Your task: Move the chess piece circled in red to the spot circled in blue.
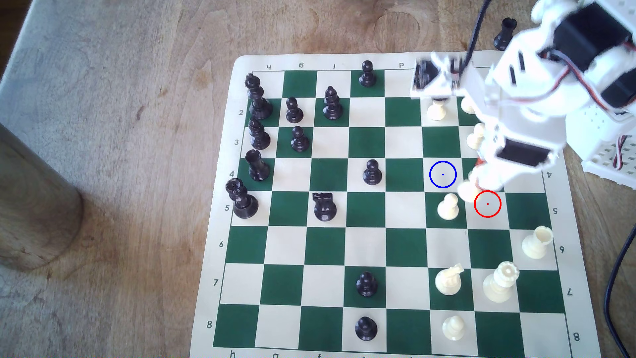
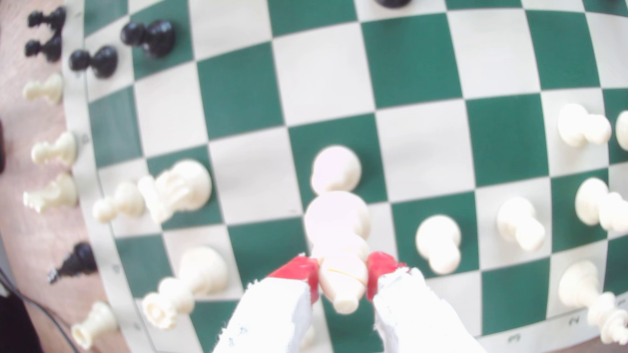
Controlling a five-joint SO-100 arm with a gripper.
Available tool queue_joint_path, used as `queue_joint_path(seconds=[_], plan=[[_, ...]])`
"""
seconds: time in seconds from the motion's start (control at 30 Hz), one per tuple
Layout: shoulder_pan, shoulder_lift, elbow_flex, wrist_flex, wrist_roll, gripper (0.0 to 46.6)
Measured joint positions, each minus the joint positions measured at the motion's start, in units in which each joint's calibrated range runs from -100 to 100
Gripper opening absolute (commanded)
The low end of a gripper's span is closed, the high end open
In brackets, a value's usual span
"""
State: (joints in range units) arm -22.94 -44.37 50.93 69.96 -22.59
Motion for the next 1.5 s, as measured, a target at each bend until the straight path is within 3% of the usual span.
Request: queue_joint_path(seconds=[0.47,0.83,1.27,1.37,1.4,1.5], plan=[[10.4,1.42,-0.9,-3.51,2.49,0.2],[11.73,10.47,1.08,-8.76,4.49,0.2],[10.91,16.34,2.08,-10.2,4.54,0.3],[10.25,16.42,2.08,-10.2,4.54,7.0],[10.1,16.67,2.08,-10.2,4.54,12.4],[10.18,17.01,2.08,-10.2,4.59,17.6]])
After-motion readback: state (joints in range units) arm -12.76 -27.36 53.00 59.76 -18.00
